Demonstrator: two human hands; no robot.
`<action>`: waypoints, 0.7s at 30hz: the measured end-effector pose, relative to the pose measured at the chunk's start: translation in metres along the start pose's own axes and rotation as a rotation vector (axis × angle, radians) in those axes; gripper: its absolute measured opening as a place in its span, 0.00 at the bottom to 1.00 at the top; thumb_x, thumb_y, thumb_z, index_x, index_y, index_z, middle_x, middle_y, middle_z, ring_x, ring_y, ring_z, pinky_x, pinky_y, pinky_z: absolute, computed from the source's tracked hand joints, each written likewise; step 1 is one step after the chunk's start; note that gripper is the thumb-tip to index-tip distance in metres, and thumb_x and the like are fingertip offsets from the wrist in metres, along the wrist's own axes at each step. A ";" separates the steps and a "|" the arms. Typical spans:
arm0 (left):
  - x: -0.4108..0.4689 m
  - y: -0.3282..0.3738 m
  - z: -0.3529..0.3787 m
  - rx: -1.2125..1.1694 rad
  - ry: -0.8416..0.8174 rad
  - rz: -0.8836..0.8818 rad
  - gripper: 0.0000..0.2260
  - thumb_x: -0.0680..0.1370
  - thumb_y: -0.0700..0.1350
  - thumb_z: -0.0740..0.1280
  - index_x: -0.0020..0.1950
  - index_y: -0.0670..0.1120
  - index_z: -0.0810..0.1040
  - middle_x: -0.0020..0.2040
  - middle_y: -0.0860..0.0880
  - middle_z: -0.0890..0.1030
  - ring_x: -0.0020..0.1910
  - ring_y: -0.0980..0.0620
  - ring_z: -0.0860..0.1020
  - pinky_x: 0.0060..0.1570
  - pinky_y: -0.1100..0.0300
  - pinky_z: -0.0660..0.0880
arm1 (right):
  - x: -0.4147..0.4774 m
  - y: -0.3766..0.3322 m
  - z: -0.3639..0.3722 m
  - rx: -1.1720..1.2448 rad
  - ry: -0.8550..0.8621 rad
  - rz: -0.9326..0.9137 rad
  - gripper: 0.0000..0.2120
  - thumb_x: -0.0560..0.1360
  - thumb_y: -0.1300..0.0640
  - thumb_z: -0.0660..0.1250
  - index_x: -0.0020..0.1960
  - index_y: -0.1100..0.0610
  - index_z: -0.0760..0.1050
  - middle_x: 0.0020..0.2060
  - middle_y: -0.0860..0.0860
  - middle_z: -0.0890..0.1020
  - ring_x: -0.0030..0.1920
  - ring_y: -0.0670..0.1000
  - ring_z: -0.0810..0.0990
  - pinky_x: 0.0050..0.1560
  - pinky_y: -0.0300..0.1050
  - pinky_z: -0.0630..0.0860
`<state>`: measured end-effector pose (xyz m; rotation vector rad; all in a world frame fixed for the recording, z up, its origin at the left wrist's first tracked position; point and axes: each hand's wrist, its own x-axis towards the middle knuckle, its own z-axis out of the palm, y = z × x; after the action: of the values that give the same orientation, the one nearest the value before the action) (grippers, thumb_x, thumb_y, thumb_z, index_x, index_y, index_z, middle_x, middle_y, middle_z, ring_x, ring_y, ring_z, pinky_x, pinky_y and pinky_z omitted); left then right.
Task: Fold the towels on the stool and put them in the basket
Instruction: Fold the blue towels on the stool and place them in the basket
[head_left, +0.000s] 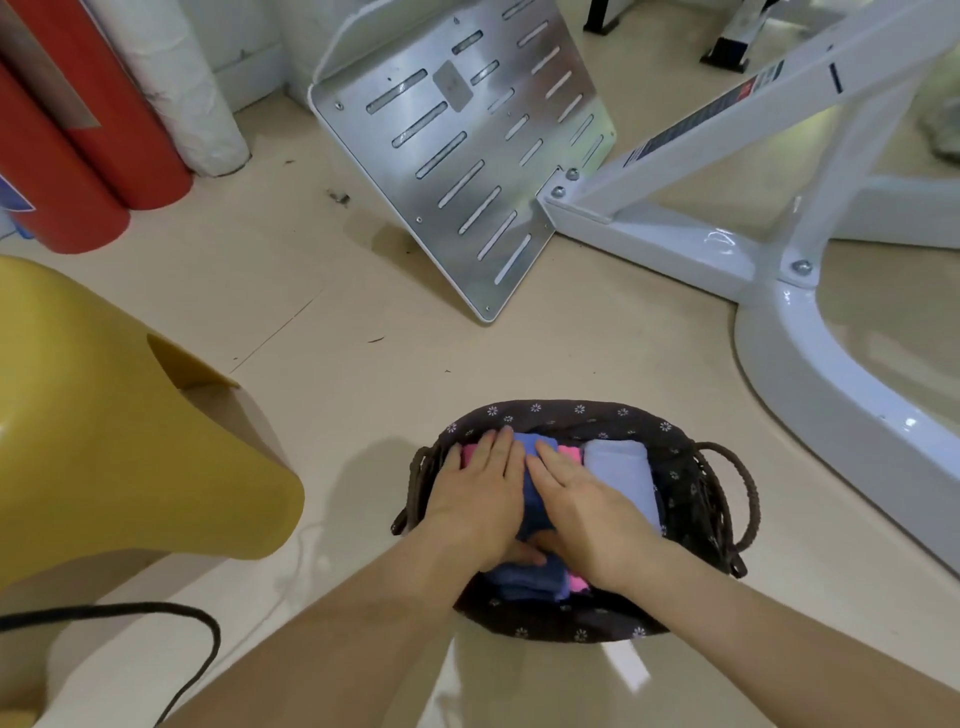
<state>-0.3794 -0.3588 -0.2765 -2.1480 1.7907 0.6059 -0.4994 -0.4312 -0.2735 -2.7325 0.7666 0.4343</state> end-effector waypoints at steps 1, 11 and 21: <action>0.000 -0.001 0.000 -0.003 0.002 0.003 0.51 0.71 0.69 0.62 0.78 0.41 0.39 0.79 0.43 0.38 0.78 0.47 0.40 0.74 0.46 0.44 | -0.001 -0.001 0.000 0.054 -0.045 0.025 0.42 0.75 0.52 0.67 0.78 0.60 0.45 0.78 0.57 0.48 0.78 0.51 0.50 0.74 0.39 0.51; -0.023 0.005 0.011 0.058 -0.020 -0.006 0.45 0.77 0.64 0.60 0.77 0.40 0.36 0.78 0.43 0.37 0.77 0.46 0.39 0.74 0.44 0.41 | 0.000 -0.014 -0.005 -0.029 -0.074 0.091 0.40 0.75 0.47 0.67 0.78 0.55 0.48 0.78 0.50 0.48 0.77 0.49 0.50 0.72 0.49 0.61; -0.089 -0.015 -0.024 -0.162 0.305 0.028 0.19 0.68 0.47 0.74 0.56 0.44 0.78 0.56 0.46 0.79 0.53 0.47 0.79 0.40 0.55 0.77 | -0.046 -0.038 -0.069 0.343 0.049 0.188 0.30 0.79 0.50 0.61 0.77 0.56 0.55 0.77 0.51 0.57 0.76 0.50 0.57 0.71 0.40 0.56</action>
<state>-0.3744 -0.2906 -0.2128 -2.4386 1.9881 0.4623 -0.5016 -0.4019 -0.1868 -2.3707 1.0127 0.2463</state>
